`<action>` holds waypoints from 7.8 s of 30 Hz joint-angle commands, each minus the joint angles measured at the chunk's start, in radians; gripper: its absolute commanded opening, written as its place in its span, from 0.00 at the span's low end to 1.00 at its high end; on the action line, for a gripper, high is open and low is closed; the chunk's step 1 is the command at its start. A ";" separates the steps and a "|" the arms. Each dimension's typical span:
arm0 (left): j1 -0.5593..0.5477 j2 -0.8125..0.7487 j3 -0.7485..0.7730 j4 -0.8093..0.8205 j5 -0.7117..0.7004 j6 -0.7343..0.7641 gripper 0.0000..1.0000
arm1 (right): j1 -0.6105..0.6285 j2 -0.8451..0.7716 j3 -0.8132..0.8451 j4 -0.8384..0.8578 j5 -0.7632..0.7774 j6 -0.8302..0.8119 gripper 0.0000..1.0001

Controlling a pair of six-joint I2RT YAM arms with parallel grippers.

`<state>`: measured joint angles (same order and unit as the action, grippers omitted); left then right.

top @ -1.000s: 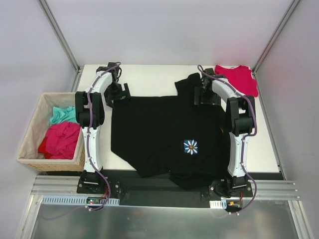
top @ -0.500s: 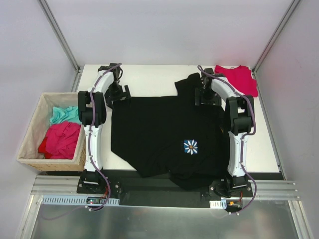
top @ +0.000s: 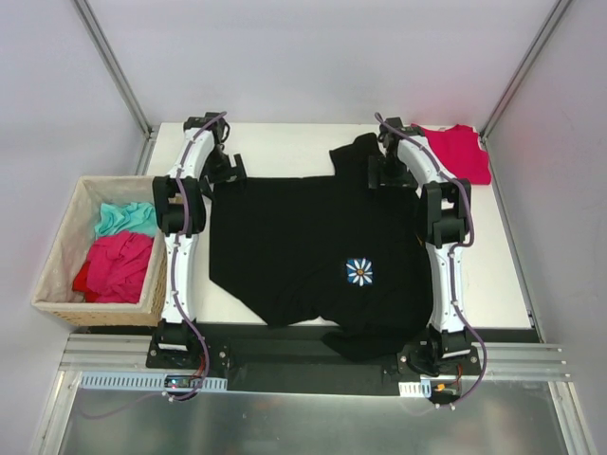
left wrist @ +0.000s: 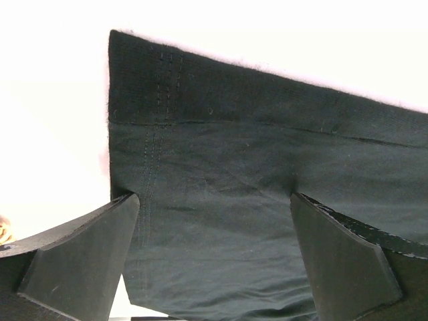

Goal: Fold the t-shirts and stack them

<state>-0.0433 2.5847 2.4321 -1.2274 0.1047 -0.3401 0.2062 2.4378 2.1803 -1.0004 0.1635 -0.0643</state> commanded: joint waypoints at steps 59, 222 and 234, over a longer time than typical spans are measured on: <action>-0.110 -0.747 -1.093 0.378 -0.048 -0.008 0.99 | 0.400 -0.668 -0.936 0.417 0.102 0.123 0.96; -0.066 -0.962 -0.927 0.394 -0.013 -0.008 0.99 | 0.331 -0.570 -0.939 0.470 -0.025 0.167 0.98; -0.066 -0.927 -0.923 0.398 -0.034 0.000 0.99 | 0.329 -0.419 -0.837 0.459 -0.033 0.159 0.98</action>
<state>-0.1158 1.6569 1.5066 -0.8341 0.0772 -0.3485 0.5327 1.9312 1.3155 -0.5716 0.1253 0.0845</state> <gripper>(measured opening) 0.991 0.974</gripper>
